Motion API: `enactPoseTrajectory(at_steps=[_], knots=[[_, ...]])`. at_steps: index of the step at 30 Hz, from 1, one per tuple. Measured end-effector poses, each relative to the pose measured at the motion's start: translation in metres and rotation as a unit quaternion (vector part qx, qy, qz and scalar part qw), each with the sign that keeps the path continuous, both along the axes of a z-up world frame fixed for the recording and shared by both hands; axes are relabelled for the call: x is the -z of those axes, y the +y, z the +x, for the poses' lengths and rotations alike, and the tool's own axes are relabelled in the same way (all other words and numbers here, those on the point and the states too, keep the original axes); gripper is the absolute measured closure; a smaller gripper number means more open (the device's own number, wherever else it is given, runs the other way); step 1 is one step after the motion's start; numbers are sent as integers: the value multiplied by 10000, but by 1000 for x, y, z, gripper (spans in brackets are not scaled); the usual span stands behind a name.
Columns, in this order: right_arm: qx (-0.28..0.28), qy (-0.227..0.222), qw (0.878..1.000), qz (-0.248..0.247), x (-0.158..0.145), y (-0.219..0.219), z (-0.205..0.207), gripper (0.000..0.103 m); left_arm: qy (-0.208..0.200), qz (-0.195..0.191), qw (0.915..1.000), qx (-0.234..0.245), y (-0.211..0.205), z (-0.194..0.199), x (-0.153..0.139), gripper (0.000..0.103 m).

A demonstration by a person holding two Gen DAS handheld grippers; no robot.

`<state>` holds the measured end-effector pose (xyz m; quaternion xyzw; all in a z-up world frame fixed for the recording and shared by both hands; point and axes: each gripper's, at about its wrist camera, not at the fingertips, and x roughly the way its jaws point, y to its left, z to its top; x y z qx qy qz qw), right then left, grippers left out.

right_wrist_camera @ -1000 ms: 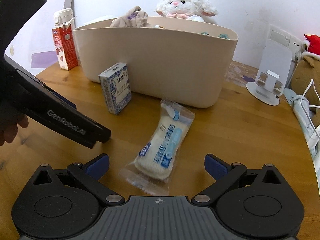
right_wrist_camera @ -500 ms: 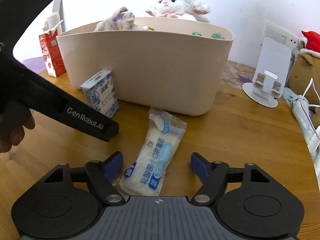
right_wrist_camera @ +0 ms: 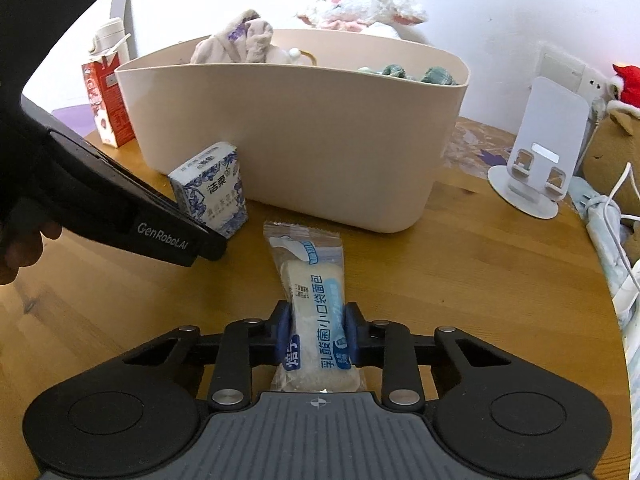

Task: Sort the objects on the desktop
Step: 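Grasp the blue-white milk carton with the left tool while the right tool grasps the snack bar, then lift the milk carton and snack bar and carry both over the basket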

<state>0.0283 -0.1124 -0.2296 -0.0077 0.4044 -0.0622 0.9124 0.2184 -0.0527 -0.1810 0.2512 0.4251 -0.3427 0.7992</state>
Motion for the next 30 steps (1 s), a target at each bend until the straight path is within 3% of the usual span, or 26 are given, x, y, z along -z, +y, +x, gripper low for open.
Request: enactPoseTrajectory(at_steps=[10,19,30], knots=[[170,115,9990,408,-13,-3,-18,79,-117,-107,9996,219,18,-6,-21,85],[79,-153,9989,431,-44,-4,-37,80,-197,-257,9987,381,51,-15,-48,85],[-138,-718,9967,343,-105,-2,-56,80,-403,-560,9968,410,73,-13,-77,85]])
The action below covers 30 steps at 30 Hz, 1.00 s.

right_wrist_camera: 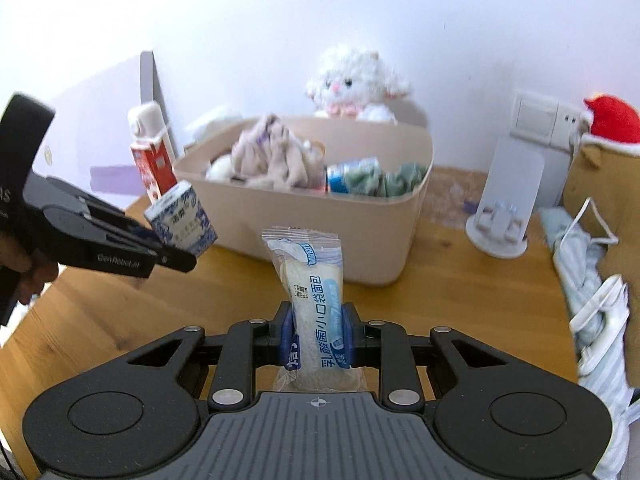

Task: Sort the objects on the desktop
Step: 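Lift the milk carton and snack bar and carry both over the basket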

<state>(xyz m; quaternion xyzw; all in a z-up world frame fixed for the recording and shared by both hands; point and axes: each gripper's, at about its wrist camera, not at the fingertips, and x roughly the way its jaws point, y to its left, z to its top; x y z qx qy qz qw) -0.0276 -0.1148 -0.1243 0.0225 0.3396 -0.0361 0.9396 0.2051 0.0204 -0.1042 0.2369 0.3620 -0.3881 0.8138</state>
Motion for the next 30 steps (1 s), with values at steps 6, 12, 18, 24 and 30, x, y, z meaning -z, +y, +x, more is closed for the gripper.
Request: enactPoseTrajectory(at_steps=[6,12,18,24,30], knots=[[169,-403,9989,-148,-31,-10,4,80,-202,-233,9994,135,3,3,-27,85],[131,-801,9956,-466,-62,-20,17,80,-399,-457,9981,117,1,15,-56,85],[20,-1095,9908,-795,-91,-27,39,80,-691,-635,9955,134,-4,33,-81,85],[-11,-1287,9874,-918,-106,-28,60,79,-950,-750,9925,158,-11,55,-100,85],[-37,-1313,9874,-887,-106,-32,80,79,-1233,-776,9891,221,-22,74,-111,85]])
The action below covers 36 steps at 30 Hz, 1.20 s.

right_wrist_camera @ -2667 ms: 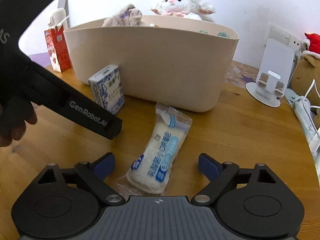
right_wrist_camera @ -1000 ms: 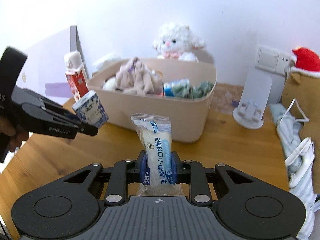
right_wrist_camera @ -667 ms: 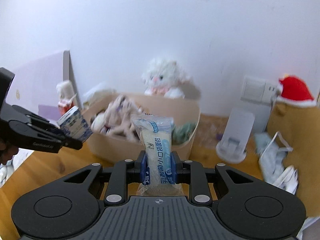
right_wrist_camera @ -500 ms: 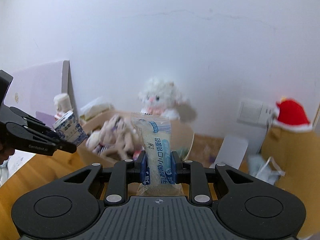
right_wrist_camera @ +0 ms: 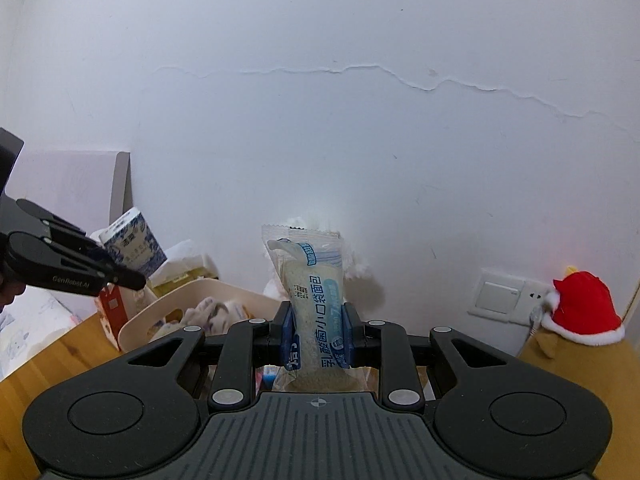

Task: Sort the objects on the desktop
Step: 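Lift the milk carton and snack bar and carry both over the basket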

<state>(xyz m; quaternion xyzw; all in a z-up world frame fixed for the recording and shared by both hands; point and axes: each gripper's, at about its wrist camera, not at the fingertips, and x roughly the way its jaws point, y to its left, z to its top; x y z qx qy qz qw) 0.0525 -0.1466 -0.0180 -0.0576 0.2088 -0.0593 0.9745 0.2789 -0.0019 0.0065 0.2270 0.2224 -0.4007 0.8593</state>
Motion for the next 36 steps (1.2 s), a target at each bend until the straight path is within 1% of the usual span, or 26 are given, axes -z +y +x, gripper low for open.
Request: enactPoseTrajectory(at_steps=[5,8,13,17,20,22,24,29,32,34,36], knots=[[25,43,10000,-3,4,-3,20,79,-142,58,9999,-29,-11,19,4,85],[47,101,9999,-49,8,-5,35,79,-120,172,9997,-103,-19,31,13,85],[60,321,9994,-122,22,-6,62,79,-45,352,9993,-153,-33,47,31,85],[36,573,9982,-166,37,-3,84,79,169,481,9985,-210,-43,59,44,85],[44,792,9967,-167,50,1,98,79,358,659,9968,-270,-49,66,56,85],[57,942,9955,-111,58,3,106,79,592,837,9942,-320,-52,72,63,85],[75,1105,9938,-83,67,6,113,79,824,902,9916,-421,-52,77,68,85],[292,1511,9881,30,87,7,124,79,994,1002,9890,-438,-52,81,72,85],[531,1807,9817,277,98,6,128,79,1105,987,9881,-424,-51,82,73,85],[664,1961,9770,505,103,4,128,79,1234,1036,9862,-370,-51,83,74,85],[811,2111,9712,747,109,3,128,79,1278,1139,9847,-318,-51,82,77,84]])
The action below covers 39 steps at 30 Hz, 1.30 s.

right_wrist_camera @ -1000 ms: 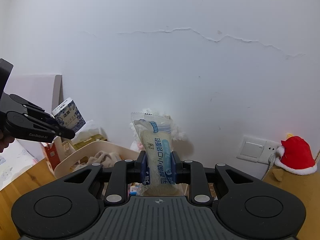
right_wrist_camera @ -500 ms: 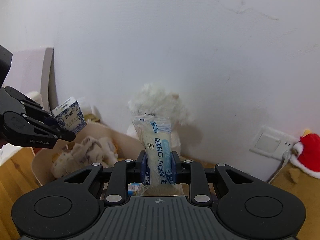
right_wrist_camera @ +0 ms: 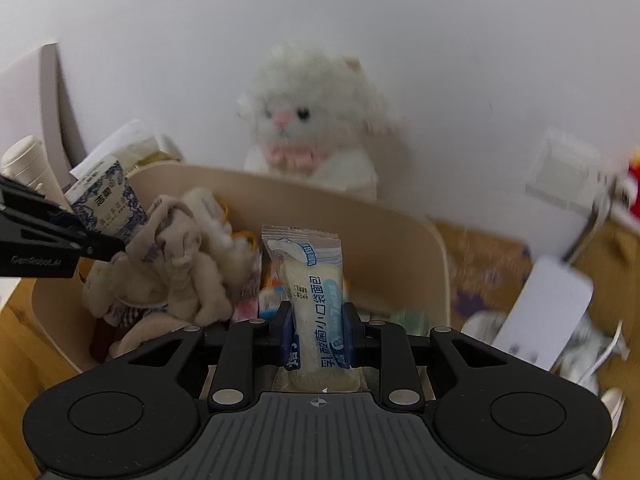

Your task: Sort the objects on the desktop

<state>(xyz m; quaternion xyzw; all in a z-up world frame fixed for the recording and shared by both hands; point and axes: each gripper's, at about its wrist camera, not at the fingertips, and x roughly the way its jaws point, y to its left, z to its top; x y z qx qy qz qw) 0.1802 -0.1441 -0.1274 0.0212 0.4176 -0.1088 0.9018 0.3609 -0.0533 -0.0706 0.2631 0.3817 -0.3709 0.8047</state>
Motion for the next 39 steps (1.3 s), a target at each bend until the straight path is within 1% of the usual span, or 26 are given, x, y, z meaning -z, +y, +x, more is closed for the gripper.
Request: enactPoseTrajectory(at_steps=[2,4,5,7,8,9,10,11,12,13,15,17,18,21,24,27,33,36,39], knots=[[168,95,9997,156,4,-1,0,78,76,117,9999,36,-1,1,4,84],[292,184,9990,274,5,-1,-1,78,243,215,9995,51,-1,3,7,84],[330,224,9988,281,5,0,0,67,280,215,9994,48,1,4,7,83],[401,306,9982,308,4,1,0,63,286,251,9993,69,3,4,8,78],[402,321,9980,354,3,1,0,60,287,290,9991,75,3,3,9,72],[404,335,9979,380,1,2,0,57,268,322,9991,76,4,3,9,62],[408,340,9979,383,-1,3,-1,46,224,336,9992,69,6,2,7,57],[415,340,9979,368,-3,4,1,34,178,332,9993,58,6,1,6,46],[429,330,9979,354,-6,5,2,29,120,299,9995,42,8,0,4,36],[441,311,9979,367,-8,5,1,24,114,253,9996,35,10,0,1,36],[495,300,9973,460,-11,5,1,20,179,187,9997,38,13,-1,-3,32],[671,350,9959,501,-15,6,0,3,165,188,9997,40,14,-5,-6,30],[766,363,9951,502,-17,6,-1,0,117,168,9998,36,15,-7,-8,29],[812,341,9943,603,-23,8,-6,0,72,72,9999,-63,19,-13,-17,27],[723,331,9959,425,-32,13,-10,0,84,18,9999,-123,24,-19,-25,24],[781,368,9955,393,-39,15,-15,0,-54,20,9999,-162,29,-28,-33,22],[958,455,9931,496,-53,20,-34,0,-208,-183,9989,-385,47,-49,-56,21],[1008,389,9926,548,-63,21,-46,0,-293,-229,9983,-452,55,-60,-66,20],[996,303,9928,584,-72,22,-62,0,-310,-232,9984,-417,63,-75,-74,20]])
